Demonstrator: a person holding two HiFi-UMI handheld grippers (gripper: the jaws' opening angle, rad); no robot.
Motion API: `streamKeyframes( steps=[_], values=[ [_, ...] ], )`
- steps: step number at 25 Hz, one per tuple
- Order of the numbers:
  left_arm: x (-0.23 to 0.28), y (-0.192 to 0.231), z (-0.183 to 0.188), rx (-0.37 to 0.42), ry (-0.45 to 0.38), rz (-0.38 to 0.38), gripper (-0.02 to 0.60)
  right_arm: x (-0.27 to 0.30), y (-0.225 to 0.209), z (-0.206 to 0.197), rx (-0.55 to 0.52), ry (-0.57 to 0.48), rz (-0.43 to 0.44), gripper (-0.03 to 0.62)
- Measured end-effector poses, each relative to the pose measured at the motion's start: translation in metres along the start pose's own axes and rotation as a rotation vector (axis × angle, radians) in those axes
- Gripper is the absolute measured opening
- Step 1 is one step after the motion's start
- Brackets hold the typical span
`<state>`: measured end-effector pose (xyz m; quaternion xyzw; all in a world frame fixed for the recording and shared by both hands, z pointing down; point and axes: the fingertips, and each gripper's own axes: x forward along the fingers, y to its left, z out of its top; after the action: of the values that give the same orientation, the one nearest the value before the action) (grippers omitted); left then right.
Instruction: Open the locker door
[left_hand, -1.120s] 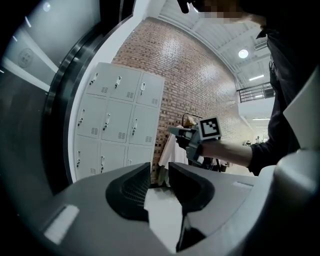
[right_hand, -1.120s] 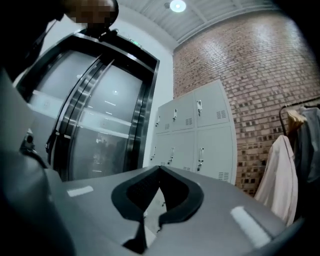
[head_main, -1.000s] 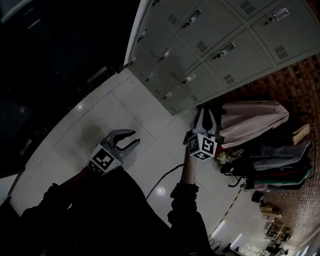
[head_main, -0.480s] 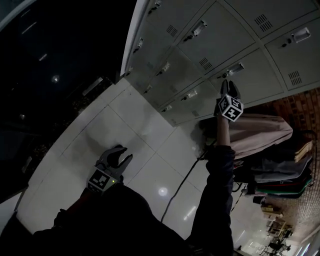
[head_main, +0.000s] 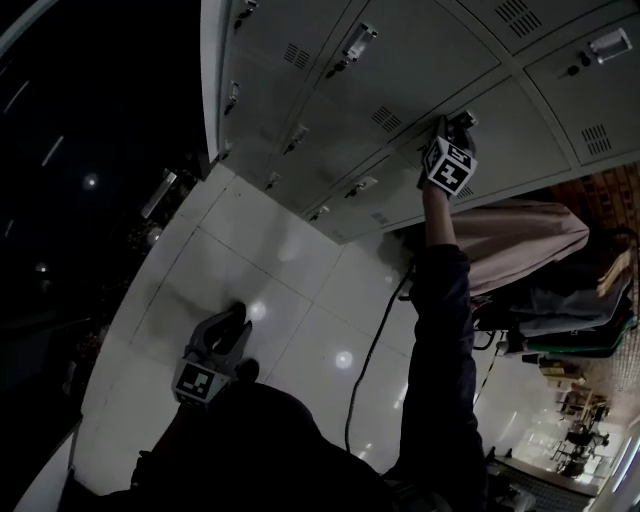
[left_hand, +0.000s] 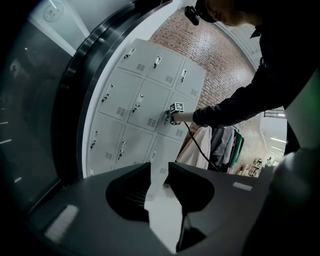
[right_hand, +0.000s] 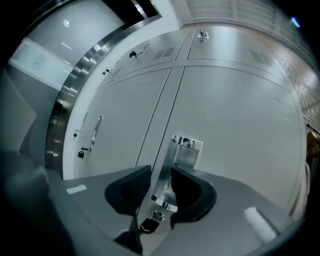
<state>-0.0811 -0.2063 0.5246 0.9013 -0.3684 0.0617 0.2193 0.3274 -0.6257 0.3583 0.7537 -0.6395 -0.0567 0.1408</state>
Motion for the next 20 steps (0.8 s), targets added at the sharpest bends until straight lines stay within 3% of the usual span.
streamKeyframes(
  steps=[3, 9, 14, 20],
  values=[
    [0.004, 0.0, 0.0, 0.012, 0.012, -0.016, 0.129, -0.001, -0.001, -0.002, 0.042, -0.06, 0.038, 0.095],
    [0.004, -0.017, 0.006, 0.033, 0.004, -0.054, 0.129, -0.034, 0.007, 0.0, 0.054, -0.078, 0.162, 0.098],
    [-0.005, -0.055, 0.002, 0.084, -0.012, -0.119, 0.129, -0.121, 0.014, -0.01, 0.06, -0.135, 0.248, 0.115],
    [-0.028, -0.111, -0.014, 0.125, -0.01, -0.187, 0.129, -0.246, -0.032, -0.046, 0.132, -0.144, 0.246, 0.091]
  ],
)
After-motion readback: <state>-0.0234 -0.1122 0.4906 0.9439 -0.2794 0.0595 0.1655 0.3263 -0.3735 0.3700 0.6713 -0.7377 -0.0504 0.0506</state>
